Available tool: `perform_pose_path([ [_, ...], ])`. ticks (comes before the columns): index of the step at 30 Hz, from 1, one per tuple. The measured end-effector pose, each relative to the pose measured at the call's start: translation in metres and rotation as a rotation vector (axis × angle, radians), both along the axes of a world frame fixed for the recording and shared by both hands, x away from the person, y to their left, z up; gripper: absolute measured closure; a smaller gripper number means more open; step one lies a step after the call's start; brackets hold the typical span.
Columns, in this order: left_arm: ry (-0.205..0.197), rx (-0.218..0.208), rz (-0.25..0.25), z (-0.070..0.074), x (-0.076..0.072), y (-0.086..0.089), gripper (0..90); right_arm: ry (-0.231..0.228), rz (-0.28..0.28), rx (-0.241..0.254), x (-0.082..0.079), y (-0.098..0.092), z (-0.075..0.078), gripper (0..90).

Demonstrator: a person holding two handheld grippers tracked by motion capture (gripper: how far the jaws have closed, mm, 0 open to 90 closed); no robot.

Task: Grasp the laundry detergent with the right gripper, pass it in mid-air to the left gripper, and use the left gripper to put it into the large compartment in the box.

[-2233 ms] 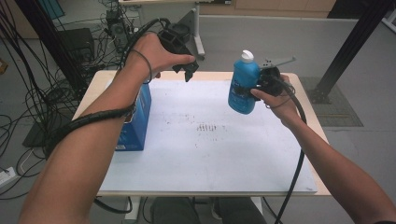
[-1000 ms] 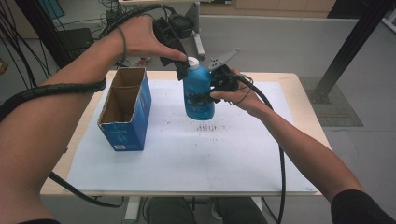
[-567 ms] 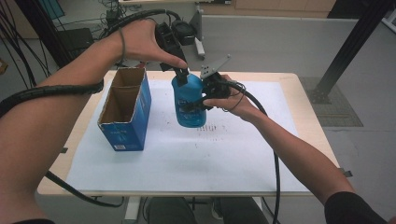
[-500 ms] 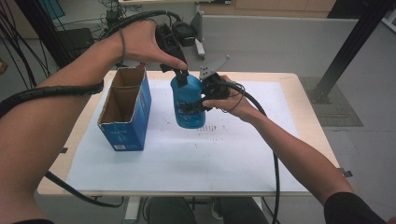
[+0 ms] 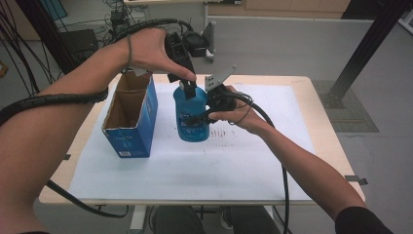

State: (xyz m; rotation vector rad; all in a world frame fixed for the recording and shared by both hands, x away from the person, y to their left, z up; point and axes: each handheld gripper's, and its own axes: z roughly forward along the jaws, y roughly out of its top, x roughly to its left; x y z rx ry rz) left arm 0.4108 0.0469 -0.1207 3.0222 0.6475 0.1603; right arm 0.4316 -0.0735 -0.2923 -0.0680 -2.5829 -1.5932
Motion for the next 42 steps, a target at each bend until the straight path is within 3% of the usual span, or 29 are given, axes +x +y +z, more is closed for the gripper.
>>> perform_pose_path([
  [7, 0.027, 0.029, -0.030, -0.008, -0.003, -0.003, 8.0, -0.010, 0.040, 0.019, -0.007, 0.002, -0.001, 45.1],
  [21, 0.079, 0.049, -0.060, -0.022, -0.001, -0.010, 7.8, -0.037, 0.050, 0.033, -0.008, -0.004, 0.004, 45.2],
  [42, 0.103, 0.061, -0.088, -0.034, 0.000, -0.015, 7.9, -0.033, 0.068, 0.039, -0.010, -0.005, 0.005, 45.2],
])
